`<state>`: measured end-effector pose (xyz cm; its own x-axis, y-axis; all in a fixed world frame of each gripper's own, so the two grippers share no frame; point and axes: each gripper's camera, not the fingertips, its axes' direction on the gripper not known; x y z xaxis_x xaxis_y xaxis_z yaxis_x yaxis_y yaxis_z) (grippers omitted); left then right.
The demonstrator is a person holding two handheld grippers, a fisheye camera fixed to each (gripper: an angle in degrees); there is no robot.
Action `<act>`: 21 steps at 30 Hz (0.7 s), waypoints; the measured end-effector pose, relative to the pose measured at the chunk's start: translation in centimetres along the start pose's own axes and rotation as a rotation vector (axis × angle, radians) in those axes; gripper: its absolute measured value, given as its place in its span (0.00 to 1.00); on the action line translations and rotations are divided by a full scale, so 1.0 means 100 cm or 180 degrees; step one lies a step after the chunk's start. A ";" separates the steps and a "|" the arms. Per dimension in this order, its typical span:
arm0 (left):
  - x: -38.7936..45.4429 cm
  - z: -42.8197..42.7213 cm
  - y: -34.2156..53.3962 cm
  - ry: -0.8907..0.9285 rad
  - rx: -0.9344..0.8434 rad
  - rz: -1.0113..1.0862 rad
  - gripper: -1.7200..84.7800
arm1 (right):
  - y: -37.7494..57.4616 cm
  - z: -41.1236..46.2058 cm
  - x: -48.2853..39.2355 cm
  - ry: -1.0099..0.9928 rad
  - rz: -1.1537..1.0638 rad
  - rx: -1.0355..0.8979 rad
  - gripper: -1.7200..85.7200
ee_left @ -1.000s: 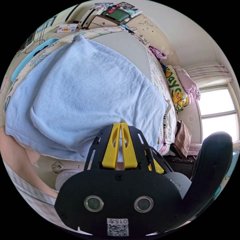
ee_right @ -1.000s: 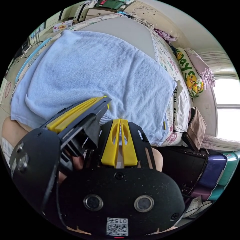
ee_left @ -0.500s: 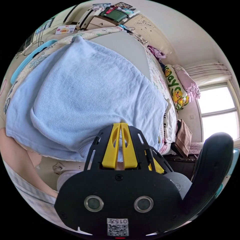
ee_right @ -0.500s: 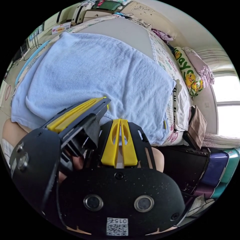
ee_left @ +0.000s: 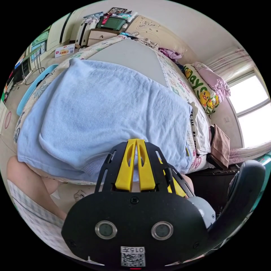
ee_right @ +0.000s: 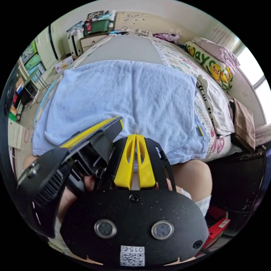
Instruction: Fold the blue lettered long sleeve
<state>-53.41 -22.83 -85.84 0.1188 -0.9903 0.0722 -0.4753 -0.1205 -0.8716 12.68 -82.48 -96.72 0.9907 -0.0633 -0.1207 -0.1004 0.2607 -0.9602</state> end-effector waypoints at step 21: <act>-0.035 -0.126 0.073 -0.0553 0.0662 0.0790 0.02 | 0.102 0.129 -0.002 -0.0857 -0.0488 0.0837 0.01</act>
<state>-68.27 -21.14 -86.32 0.1771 -0.9589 -0.2217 -0.3229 0.1562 -0.9335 12.68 -67.38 -103.27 0.9846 0.1250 0.1226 0.0427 0.5077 -0.8605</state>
